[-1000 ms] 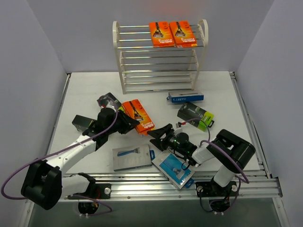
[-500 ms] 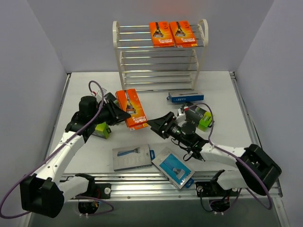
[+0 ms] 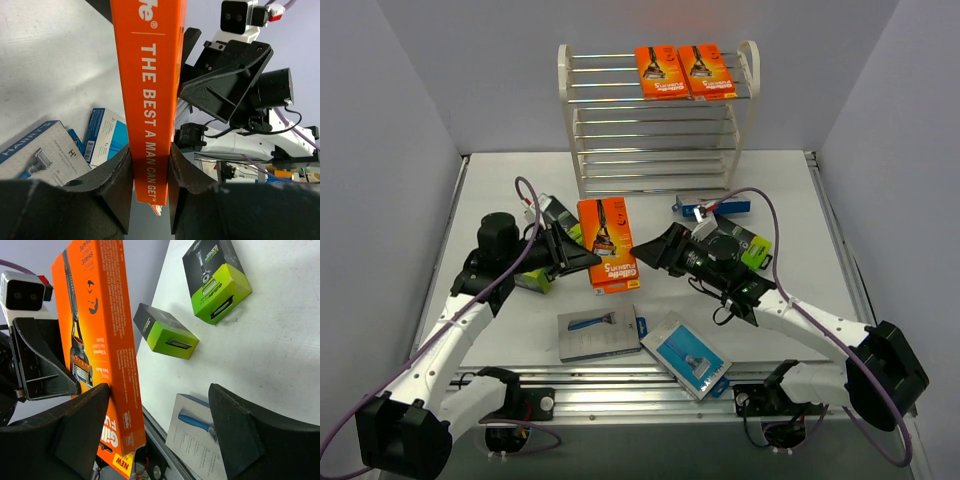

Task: Place and organize the shaving razors onto the shelf
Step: Pass the shaving razor from the left arm to the right, then pass the shaving razor from the right arm to the left, then place the shaving razor onto shelf

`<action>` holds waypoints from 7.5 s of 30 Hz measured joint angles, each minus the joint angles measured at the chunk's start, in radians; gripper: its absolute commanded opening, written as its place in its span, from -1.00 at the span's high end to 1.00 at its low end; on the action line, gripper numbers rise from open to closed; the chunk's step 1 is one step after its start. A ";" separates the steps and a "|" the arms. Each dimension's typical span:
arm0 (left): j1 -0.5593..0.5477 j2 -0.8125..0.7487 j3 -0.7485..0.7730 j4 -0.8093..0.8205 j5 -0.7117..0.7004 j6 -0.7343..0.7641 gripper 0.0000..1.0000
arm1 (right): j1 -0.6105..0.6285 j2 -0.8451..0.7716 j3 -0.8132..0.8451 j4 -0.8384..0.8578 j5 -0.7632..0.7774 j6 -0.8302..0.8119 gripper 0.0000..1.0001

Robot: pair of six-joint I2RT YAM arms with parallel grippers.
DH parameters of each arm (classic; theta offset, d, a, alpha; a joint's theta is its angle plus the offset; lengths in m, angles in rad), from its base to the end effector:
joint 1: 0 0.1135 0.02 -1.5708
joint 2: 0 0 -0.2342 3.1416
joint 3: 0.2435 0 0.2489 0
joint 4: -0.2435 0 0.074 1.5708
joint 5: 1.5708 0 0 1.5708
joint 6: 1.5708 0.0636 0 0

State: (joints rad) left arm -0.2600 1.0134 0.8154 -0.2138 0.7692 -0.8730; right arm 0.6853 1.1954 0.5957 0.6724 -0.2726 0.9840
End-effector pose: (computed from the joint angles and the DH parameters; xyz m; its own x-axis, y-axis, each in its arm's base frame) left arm 0.2345 -0.1082 0.2757 -0.8621 -0.3403 -0.3755 0.2181 0.4197 -0.8811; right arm 0.2232 0.2046 0.2544 -0.6496 0.5049 -0.5685 -0.4994 0.2805 0.8197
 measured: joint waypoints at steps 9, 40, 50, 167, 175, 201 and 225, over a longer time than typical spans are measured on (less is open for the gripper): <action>0.002 -0.014 -0.061 0.093 0.091 -0.035 0.95 | -0.017 0.056 0.052 0.053 -0.123 -0.031 -0.24; 0.006 0.000 -0.079 0.132 0.084 -0.023 -0.34 | -0.029 0.109 0.008 0.319 -0.235 0.116 1.00; 0.006 -0.052 0.088 -0.138 -0.091 0.148 -0.50 | -0.029 0.110 0.002 0.326 -0.232 0.146 1.00; -0.004 -0.069 -0.018 0.186 -0.171 -0.283 0.95 | -0.304 -0.173 -0.237 0.415 -0.161 0.323 -0.17; 0.002 0.051 0.205 0.117 -0.189 -0.234 0.95 | -0.376 -0.195 -0.328 0.404 -0.244 0.317 -0.17; 0.105 0.866 1.377 -0.160 -0.200 -0.117 0.95 | -0.522 -0.141 -0.393 0.353 -0.447 0.219 -0.17; 0.067 1.213 1.767 -0.266 -0.255 -0.170 0.95 | -0.576 -0.092 -0.474 0.411 -0.523 0.210 -0.18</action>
State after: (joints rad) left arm -0.1928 2.2265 2.5828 -0.4793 0.5140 -1.0431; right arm 0.1097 1.1030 0.1215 1.0836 -0.7952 1.1942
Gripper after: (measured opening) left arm 0.365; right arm 0.587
